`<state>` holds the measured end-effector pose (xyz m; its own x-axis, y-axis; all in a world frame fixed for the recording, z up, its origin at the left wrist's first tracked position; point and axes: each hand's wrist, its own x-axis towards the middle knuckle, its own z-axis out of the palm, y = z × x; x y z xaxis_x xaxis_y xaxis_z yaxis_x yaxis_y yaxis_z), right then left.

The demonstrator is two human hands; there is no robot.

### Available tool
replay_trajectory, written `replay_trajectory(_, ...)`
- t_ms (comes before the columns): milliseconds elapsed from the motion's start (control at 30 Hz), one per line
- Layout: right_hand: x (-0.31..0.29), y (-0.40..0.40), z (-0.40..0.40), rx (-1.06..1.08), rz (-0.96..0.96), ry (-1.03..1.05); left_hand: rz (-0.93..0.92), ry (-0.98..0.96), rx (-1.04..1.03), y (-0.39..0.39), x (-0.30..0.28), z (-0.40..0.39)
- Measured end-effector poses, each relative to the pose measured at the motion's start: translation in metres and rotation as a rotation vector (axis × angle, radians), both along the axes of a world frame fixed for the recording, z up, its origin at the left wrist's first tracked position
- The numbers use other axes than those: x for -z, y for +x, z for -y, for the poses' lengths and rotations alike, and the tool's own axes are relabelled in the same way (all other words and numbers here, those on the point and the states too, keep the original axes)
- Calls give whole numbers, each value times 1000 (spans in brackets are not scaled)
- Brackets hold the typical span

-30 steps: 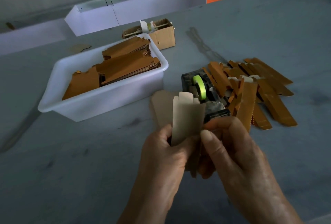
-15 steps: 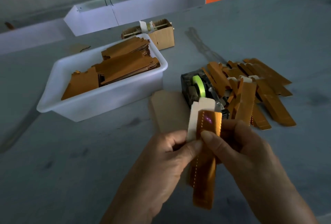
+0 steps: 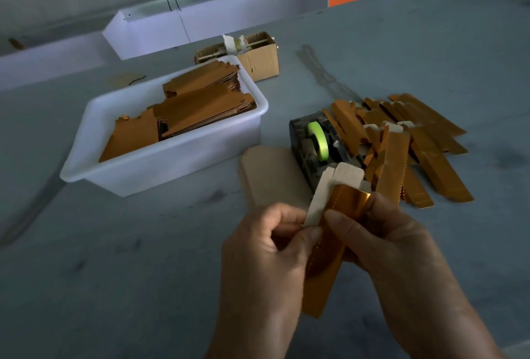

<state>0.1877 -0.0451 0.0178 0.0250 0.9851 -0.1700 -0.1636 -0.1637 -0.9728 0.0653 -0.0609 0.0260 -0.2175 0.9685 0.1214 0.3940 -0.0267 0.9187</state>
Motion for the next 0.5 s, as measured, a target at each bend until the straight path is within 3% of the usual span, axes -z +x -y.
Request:
replay_trajectory(133,-4,-3,0,29,-44,8,-717,309,-53,12,5,6)
replay_trajectory(233,-5,-4,1,44,-41,3,-1010,323,-90,21,14,14)
replay_trajectory(300,-4,-4,3,47,-54,-15,-1043,213,-57,23,15,16)
replay_trajectory(367,-4,-7,6,30,-66,-31,-947,78,18,24,19,15)
replay_trajectory(433,-2,-9,7,33,-10,-22,-792,102,6,25,18,14)
replay_trajectory(500,0,-8,7,57,46,-7,-851,191,-50,28,18,16)
